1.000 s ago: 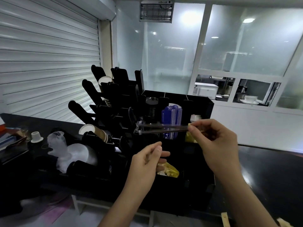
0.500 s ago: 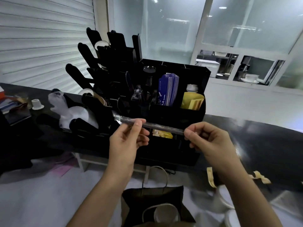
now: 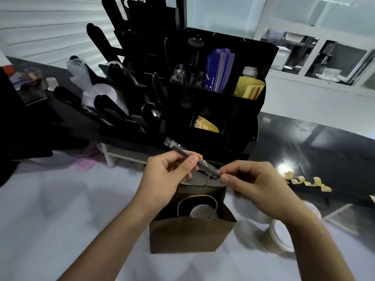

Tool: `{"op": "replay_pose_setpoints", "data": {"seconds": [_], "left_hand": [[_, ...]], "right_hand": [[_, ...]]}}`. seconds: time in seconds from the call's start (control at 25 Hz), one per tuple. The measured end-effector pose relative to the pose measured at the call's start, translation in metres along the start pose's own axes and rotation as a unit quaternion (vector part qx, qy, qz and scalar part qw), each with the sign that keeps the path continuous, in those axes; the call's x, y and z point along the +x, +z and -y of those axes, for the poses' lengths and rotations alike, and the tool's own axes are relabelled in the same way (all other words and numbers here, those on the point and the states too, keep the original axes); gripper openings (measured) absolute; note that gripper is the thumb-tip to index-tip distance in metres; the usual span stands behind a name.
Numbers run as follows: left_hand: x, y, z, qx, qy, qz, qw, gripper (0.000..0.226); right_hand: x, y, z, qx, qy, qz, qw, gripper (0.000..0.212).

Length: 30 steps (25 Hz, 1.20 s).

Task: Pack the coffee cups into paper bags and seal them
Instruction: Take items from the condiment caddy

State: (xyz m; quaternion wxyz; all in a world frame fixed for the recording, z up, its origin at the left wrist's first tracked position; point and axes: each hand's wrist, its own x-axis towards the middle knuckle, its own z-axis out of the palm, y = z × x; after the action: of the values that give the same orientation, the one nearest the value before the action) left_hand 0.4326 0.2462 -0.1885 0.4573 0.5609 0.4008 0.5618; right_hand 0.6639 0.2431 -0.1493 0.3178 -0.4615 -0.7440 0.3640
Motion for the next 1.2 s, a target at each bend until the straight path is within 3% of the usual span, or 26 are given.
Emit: {"op": "replay_pose_setpoints", "data": {"seconds": [0.16,0.32,0.52,0.68,0.8,0.96,1.2], "left_hand": [[-0.017,-0.010,0.009,0.088,0.001,0.011,0.996,0.027],[-0.030,-0.028,0.025,0.188,0.008,-0.047,0.981,0.015],[-0.038,-0.038,0.045,0.420,0.017,-0.022,0.907,0.008],[-0.039,-0.036,0.058,0.495,0.028,0.006,0.868,0.007],[-0.039,-0.036,0.066,0.523,-0.016,0.022,0.852,0.024],[-0.040,-0.039,0.073,0.521,-0.086,0.094,0.844,0.067],[-0.040,-0.040,0.076,0.467,-0.137,0.145,0.861,0.109]], "right_hand": [[-0.013,-0.002,-0.005,-0.004,0.005,-0.044,0.999,0.013],[-0.022,-0.023,-0.014,-0.047,0.055,-0.087,0.994,0.015],[-0.029,-0.034,-0.029,-0.142,0.145,-0.035,0.979,0.022],[-0.027,-0.018,-0.039,-0.179,0.177,-0.023,0.968,0.017],[-0.026,-0.008,-0.047,-0.224,0.194,-0.008,0.955,0.015],[-0.022,0.004,-0.049,-0.239,0.210,0.014,0.948,0.023],[-0.010,0.022,-0.047,-0.311,0.170,0.009,0.935,0.033]]}}
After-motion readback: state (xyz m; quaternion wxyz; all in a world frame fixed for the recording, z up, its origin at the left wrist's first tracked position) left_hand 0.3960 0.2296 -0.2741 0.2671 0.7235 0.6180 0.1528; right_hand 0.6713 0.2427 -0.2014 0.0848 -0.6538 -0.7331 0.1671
